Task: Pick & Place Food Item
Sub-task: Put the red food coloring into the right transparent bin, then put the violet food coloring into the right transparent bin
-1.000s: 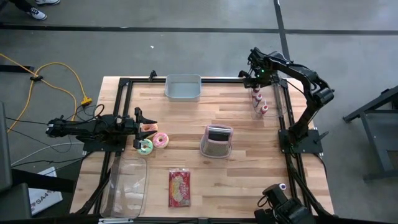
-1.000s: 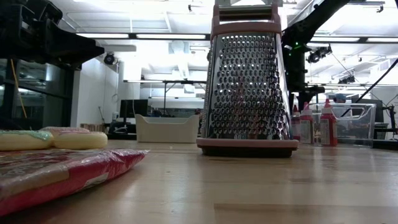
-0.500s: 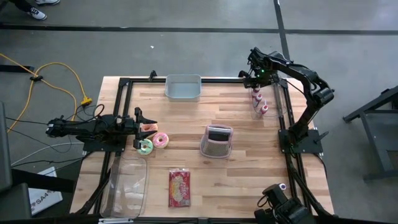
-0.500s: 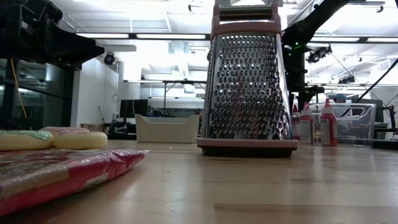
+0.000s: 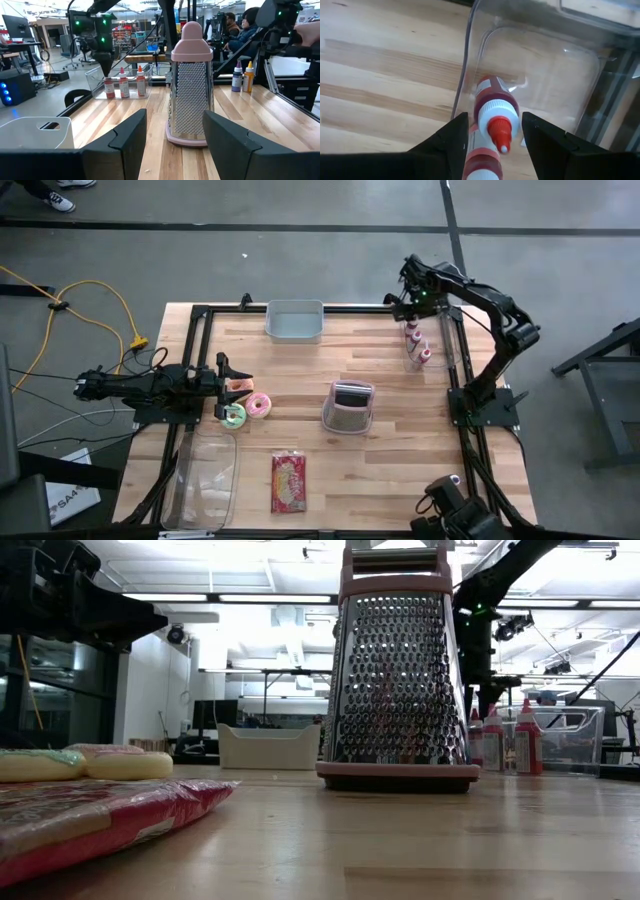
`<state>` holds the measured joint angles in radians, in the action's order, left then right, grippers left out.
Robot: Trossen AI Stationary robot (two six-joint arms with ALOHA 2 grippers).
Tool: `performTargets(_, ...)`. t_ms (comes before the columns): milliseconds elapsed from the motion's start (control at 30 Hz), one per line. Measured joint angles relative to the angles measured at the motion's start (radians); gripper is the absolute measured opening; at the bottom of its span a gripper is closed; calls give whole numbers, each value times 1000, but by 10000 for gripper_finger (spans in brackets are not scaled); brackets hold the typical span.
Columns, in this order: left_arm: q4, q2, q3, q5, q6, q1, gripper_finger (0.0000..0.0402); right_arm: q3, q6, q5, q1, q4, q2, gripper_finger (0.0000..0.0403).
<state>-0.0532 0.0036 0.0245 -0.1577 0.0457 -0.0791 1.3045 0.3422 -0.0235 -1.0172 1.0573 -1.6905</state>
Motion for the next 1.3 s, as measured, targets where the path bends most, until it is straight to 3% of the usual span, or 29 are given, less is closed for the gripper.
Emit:
performTargets(600, 0, 0, 0, 0, 0, 0, 188, 1, -33, 7, -26, 15, 323, 174)
performTargets(900, 0, 0, 0, 0, 0, 0, 188, 1, -119, 66, 5, 34, 384, 174)
performTargets(1300, 0, 0, 0, 0, 0, 0, 188, 1, -299, 138, 133, 278, 431, 174)
